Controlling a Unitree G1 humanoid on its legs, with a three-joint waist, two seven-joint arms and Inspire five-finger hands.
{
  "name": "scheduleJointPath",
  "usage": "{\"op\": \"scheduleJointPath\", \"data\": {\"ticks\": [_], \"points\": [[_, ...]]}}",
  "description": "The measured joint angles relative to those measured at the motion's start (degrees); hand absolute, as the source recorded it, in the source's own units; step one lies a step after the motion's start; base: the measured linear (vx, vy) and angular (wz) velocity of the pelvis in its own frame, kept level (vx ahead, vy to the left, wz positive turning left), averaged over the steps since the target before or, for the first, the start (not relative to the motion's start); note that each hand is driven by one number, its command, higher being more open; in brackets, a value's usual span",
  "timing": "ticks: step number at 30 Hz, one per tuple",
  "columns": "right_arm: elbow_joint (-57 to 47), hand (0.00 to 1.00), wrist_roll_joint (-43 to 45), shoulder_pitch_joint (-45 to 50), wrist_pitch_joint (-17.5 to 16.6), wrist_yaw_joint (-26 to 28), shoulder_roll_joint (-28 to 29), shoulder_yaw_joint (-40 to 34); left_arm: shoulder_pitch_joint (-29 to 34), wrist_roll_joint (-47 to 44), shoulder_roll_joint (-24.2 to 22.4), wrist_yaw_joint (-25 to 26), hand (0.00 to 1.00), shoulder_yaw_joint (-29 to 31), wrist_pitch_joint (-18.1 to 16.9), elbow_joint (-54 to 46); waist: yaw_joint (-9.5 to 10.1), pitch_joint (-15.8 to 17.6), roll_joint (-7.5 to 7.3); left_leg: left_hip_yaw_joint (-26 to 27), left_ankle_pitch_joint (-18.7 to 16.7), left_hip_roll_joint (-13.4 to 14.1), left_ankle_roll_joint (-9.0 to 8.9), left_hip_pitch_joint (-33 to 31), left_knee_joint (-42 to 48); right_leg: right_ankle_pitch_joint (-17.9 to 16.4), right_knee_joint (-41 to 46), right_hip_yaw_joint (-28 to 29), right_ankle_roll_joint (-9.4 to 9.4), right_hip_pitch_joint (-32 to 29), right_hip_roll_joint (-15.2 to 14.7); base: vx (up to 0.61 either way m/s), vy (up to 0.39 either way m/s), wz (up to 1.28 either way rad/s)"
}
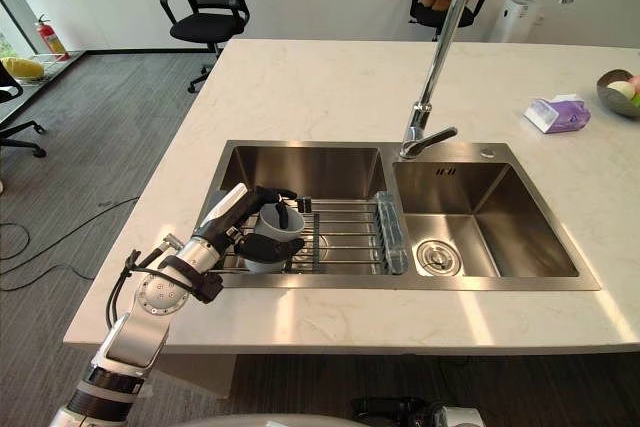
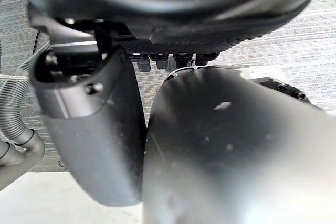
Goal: Walk over to the sink, pick up the cup, carry it to the dishwasher, place the cup inside the dishwasher, then close the dishwasher door
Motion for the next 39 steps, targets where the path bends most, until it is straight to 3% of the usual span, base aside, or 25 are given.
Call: {"op": "scheduleJointPath", "data": {"ticks": [7, 16, 22, 33, 39], "points": [[1.9, 1.0, 0.0, 0.2, -3.0, 0.0, 0.1, -0.3, 0.0, -11.8, -3.3, 3.4, 0.0, -0.1, -6.2, -7.7, 1.02, 0.1, -0.22, -0.3, 0.0, -0.2, 0.05, -1.2, 1.5, 0.1, 0.0, 0.2, -0.09, -0.2, -0.4, -0.06, -0.004, 0.02], [2.1, 1.0, 0.2, 1.4, -4.0, 0.0, 0.1, -0.9, 0.0, -22.7, -7.8, 8.7, 0.0, 0.5, -12.3, -11.1, 1.67, -1.0, 0.08, -0.5, 0.0, 0.0, 0.04, -1.9, 1.9, 0.3, 0.0, 0.2, -0.33, -0.6, -0.3, -0.03, -0.007, 0.0], [2.1, 1.0, 0.3, 1.7, -4.5, 0.0, 0.4, -2.0, 0.8, -27.9, -10.4, 12.1, 0.0, 1.6, -13.7, -11.4, 1.81, -1.2, 0.08, -0.5, 0.0, -0.1, 0.07, -2.3, 1.9, 0.3, 0.3, 0.1, -0.27, -1.1, -0.3, 0.0, 0.0, 0.0], [2.2, 1.0, 2.2, 2.5, -4.6, -2.1, 0.8, -2.8, 4.2, -27.8, -12.0, 18.5, 0.0, 7.4, -14.4, -12.8, 3.13, -1.3, 0.1, -2.3, 0.3, -0.4, 0.26, -3.4, 2.2, 0.2, 0.3, -1.5, -0.23, -1.0, -0.7, -0.02, 0.001, 0.08], [2.3, 1.0, 2.0, 3.2, -6.9, -4.5, 1.8, -4.2, 7.6, -26.4, -12.3, 20.2, 0.0, 10.4, -14.3, -13.0, 4.16, -1.3, 0.19, -2.5, 0.3, -0.4, 0.24, -3.7, 2.2, 0.2, 0.3, -1.7, -0.26, -1.1, -0.6, 0.0, 0.0, 0.01]]}}
